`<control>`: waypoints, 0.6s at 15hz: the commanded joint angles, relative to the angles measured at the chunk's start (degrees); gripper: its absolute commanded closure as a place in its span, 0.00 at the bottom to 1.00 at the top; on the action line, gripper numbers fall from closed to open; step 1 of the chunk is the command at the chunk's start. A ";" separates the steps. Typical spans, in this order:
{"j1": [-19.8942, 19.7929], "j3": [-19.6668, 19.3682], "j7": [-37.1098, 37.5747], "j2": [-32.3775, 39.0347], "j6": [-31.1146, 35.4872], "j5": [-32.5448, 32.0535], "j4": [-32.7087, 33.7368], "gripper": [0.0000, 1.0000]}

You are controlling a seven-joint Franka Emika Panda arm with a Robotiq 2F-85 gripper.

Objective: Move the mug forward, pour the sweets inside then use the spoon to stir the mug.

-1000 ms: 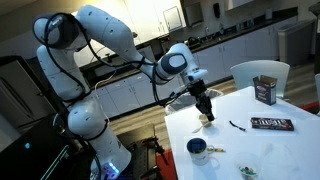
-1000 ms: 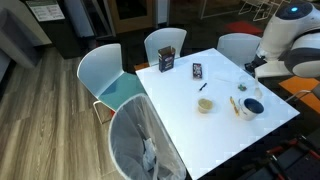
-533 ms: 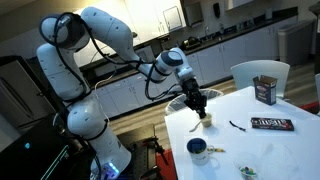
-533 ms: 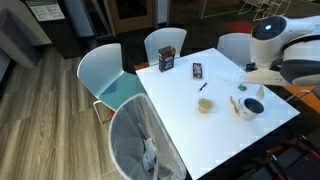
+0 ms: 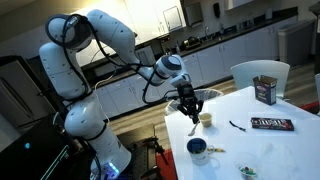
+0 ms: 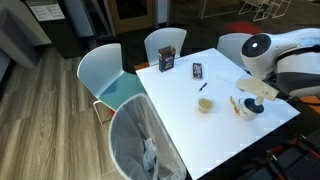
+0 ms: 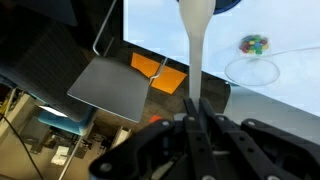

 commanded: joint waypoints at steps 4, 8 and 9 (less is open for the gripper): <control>-2.11 3.60 2.77 2.78 -8.20 -1.52 3.76 0.98; -1.69 5.03 5.67 6.85 -11.64 -4.35 6.83 0.98; -1.45 5.36 7.11 8.08 -11.94 -5.64 7.49 0.98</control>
